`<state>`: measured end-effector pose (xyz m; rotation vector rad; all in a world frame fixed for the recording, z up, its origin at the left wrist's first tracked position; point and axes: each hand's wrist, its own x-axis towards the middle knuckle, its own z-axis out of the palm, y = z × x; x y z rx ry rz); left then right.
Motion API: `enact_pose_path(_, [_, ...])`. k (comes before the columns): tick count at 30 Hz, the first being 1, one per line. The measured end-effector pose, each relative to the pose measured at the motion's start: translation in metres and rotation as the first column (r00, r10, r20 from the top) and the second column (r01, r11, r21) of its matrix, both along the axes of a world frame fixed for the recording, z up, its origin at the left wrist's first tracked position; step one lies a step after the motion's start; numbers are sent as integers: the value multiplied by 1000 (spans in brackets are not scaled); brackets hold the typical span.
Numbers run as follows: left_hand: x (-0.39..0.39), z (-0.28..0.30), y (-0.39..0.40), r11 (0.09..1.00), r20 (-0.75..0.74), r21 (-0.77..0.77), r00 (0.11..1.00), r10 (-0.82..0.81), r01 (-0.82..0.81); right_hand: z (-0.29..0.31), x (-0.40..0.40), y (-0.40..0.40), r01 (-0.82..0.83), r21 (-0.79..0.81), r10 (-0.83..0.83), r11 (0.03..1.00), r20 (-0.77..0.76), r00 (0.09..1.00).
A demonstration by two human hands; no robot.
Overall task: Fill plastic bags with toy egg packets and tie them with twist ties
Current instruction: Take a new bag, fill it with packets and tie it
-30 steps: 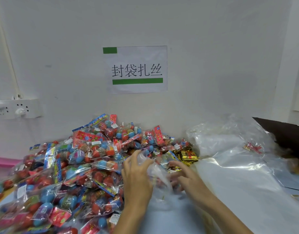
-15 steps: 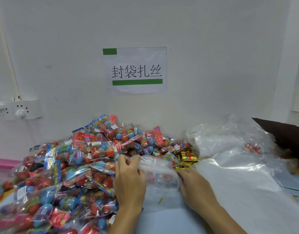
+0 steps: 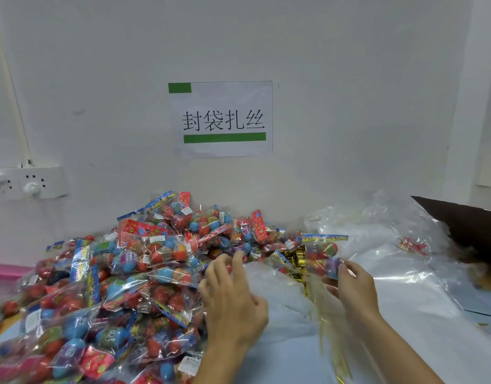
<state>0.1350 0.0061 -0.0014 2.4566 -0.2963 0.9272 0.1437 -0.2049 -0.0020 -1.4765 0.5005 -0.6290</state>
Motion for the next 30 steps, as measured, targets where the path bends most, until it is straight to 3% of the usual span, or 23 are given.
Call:
enact_pose_path(5, [-5,-1,-3,942,39,-3,941,-336,336,5,0,7,-53,123,43,991,84,996])
enact_pose_path(7, [-5,0,-4,920,66,1,918,-392,393,6,0,13,-104,145,87,984,118,989])
enact_pose_path(10, [-6,4,-10,928,36,-37,928,-371,372,6,-4,27,-238,170,211,956,164,964])
enact_pose_path(14, [-2,6,-14,920,-123,-292,944,-305,260,5,-12,46,-438,122,413,891,184,892])
enact_pose_path(17, [-1,11,-13,838,-198,-526,937,-287,146,5,-15,53,-511,44,500,858,157,852])
enact_pose_path(20, [4,13,-12,742,-255,-665,908,-331,84,3,-17,57,-547,-8,542,837,154,826])
enact_pose_path(24, [8,12,-11,706,-225,-699,902,-369,114,1,-18,60,-596,-43,595,802,148,790])
enact_pose_path(27, [5,13,-11,614,-218,-779,860,-461,131,0,-16,60,-623,-67,626,779,125,770])
enact_pose_path(30, [7,11,-10,530,-200,-843,864,-462,88,6,-13,55,-568,-101,577,816,100,811])
